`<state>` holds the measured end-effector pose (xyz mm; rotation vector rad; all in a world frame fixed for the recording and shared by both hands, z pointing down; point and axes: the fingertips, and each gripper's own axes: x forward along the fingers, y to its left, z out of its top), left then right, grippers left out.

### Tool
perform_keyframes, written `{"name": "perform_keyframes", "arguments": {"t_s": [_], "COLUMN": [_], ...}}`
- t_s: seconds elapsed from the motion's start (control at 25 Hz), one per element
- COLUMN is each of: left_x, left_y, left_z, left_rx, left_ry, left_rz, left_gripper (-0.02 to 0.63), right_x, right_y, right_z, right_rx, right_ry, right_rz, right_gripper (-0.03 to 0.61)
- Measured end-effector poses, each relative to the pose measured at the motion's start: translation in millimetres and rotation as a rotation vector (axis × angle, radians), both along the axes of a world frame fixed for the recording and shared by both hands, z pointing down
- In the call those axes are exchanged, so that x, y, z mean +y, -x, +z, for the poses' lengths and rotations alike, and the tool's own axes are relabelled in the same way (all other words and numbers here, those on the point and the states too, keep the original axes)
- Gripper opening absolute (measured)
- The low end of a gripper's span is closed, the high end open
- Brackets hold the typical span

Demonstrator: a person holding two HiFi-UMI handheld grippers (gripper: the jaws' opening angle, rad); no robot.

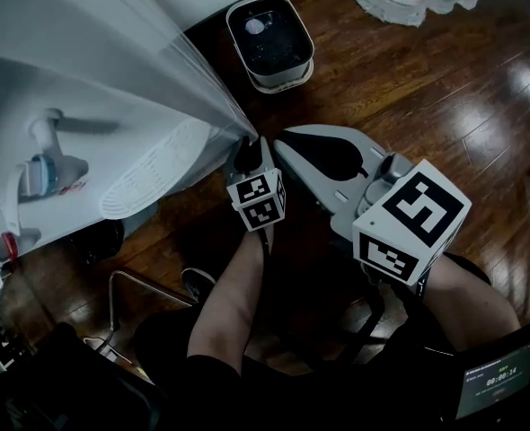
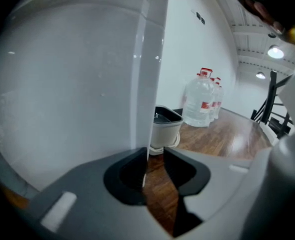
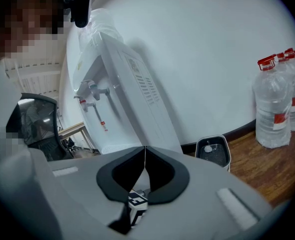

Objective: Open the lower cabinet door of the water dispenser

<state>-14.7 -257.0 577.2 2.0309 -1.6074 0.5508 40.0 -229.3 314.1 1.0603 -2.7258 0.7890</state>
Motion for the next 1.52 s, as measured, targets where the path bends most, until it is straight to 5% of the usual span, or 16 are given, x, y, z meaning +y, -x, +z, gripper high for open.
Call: {"name": "perform_keyframes", "arguments": {"t_s": [0.28, 0.64, 0.84, 1.28, 1.52], "left_x": [30.4, 95.4, 156.1, 216.0, 202.8], "left_y": [5.9, 64.8, 102.9, 153.2, 102.9], "left_z": [-54.4, -151.1, -212.4, -300.8, -279.7], "left_rx": [0.025, 0.050, 0.017, 0.055, 0.068], "left_ry": [-0.059, -0.219, -0.302, -0.412, -0.339], "left_rz": [-0.012, -0.115, -0.127, -0.213, -0.135], "left_gripper": [0.126, 0.124, 0.124, 0.123, 0.123], "right_x": [14.1, 56.9, 96.7, 127.9, 135.0], "right_y": [-3.5, 18.3, 40.5, 73.0, 67.5], "right_z": [0.9, -20.4, -29.0, -18.2, -13.1], "right_rx": [0.078, 0.114, 0.134, 0.132, 0.135], "right_ry": [-0.030, -0.155, -0.253, -0.310, -0.265], "right_rz": [0.069, 0.109, 0.103, 0.058, 0.028], "right_gripper": [0.008, 0.008, 0.008, 0.008, 0.008]}}
